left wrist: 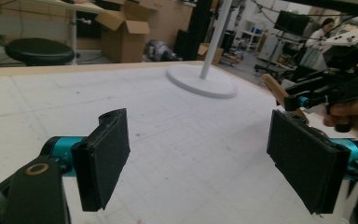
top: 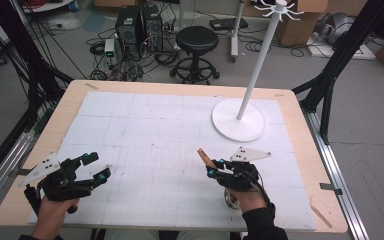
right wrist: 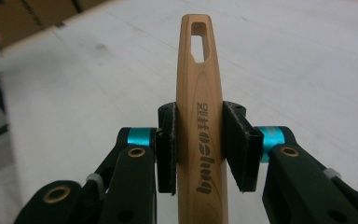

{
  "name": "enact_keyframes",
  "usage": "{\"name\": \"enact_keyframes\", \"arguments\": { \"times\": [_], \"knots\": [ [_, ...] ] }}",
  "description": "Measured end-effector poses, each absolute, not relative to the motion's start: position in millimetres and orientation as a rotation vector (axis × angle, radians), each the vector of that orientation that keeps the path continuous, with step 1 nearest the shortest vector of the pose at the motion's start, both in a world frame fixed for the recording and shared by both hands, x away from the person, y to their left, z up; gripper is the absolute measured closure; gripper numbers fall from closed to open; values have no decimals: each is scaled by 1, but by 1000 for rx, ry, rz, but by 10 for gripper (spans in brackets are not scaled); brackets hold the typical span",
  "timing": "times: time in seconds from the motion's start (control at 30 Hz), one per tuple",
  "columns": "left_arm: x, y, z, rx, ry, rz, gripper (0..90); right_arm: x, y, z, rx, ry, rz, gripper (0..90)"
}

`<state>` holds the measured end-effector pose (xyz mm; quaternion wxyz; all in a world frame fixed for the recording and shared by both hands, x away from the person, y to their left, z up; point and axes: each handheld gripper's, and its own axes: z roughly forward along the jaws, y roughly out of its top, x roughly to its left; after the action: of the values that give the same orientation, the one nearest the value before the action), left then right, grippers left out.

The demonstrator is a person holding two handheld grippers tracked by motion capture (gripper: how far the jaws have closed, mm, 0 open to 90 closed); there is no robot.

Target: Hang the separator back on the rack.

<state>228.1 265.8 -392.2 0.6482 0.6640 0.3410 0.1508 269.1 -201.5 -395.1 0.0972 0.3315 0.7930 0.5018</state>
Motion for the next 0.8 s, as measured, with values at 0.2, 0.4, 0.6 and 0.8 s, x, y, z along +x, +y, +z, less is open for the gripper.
{"name": "enact_keyframes", "arguments": {
  "times": [0.2,0.4,0.6,0.8],
  "knots": [
    [226,256,-375,1477,706,254,205,258,-178,-381,829,2348,1712,669],
    [225,244,-360,1457,625,185,241,251,-156,-372,684,2377,1831,669],
    [228,227,-349,1474,541,104,276,244,-139,-370,593,2396,1914,669],
    [232,203,-340,1505,486,35,268,238,-130,-367,528,2408,1956,669]
  ]
}}
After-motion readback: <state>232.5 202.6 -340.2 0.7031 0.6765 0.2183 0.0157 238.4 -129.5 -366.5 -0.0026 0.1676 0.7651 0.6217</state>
